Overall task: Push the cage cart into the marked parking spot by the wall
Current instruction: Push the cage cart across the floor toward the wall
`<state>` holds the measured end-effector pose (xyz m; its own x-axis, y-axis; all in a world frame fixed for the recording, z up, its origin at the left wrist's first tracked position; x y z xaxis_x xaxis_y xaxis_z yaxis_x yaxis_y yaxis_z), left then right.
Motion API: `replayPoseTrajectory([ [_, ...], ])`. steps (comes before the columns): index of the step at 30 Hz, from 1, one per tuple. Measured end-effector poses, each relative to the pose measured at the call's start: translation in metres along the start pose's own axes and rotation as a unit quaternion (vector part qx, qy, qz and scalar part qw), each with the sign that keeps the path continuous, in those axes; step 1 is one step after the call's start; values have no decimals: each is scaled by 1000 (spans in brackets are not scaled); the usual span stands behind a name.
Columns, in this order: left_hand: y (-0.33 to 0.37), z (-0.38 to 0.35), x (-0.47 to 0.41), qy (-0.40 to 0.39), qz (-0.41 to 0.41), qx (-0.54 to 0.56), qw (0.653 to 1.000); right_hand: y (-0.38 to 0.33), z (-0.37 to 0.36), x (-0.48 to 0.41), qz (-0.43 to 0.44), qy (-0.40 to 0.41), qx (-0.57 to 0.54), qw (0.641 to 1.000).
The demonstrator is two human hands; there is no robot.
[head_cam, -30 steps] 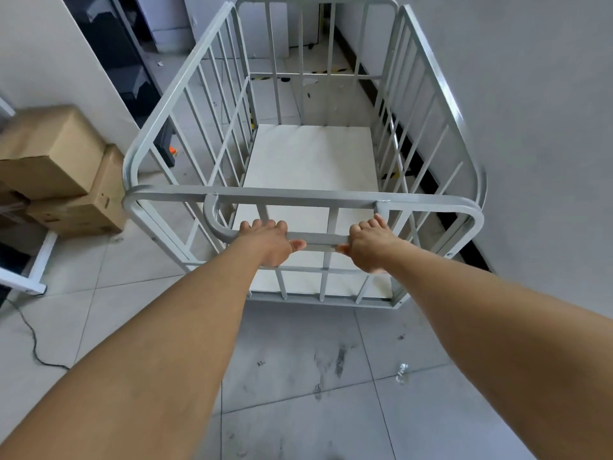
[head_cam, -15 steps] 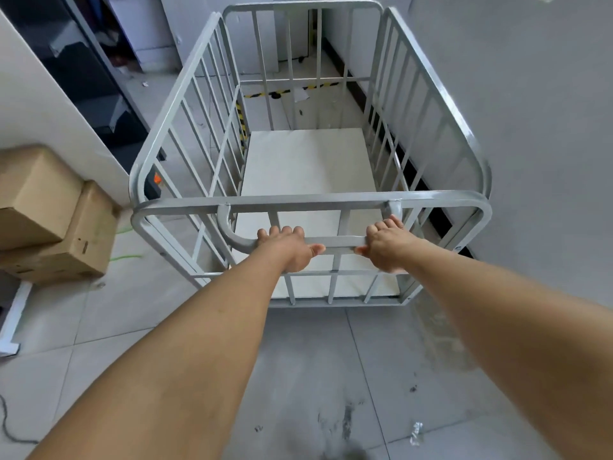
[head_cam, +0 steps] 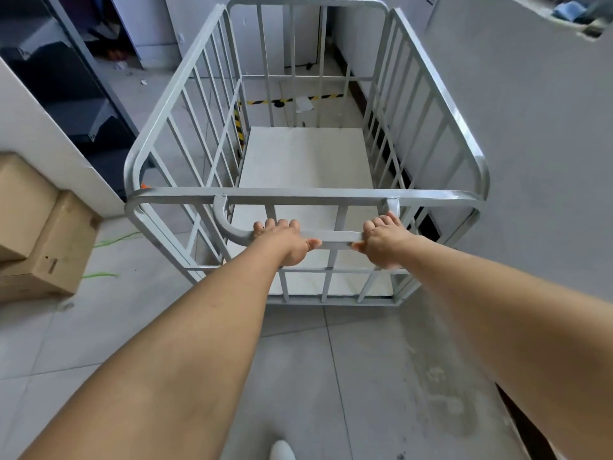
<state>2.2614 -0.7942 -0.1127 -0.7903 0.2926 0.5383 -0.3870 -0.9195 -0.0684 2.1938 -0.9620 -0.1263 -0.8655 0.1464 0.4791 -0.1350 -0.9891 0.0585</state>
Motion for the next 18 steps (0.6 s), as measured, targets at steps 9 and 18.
replayPoseTrajectory([
  [9, 17, 56, -87, 8, -11, 18, 1000, 38, 46, -79, -32, 15, -5, 999],
  [18, 5, 106, -167, -1, 2, 7, 1000, 53, 87, -162, -20, 22, -35, 999],
])
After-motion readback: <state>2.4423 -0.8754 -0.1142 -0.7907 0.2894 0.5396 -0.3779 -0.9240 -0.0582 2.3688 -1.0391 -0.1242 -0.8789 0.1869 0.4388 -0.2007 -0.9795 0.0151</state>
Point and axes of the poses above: each hand's wrist, its own x-axis away from the middle knuckle, its own z-axis out of the back of the hand, y = z × x, the point moved 7 cm from there along -x, towards the middle knuckle, and after that the axes turned 5 degrees about z, right-handed, at the moved point
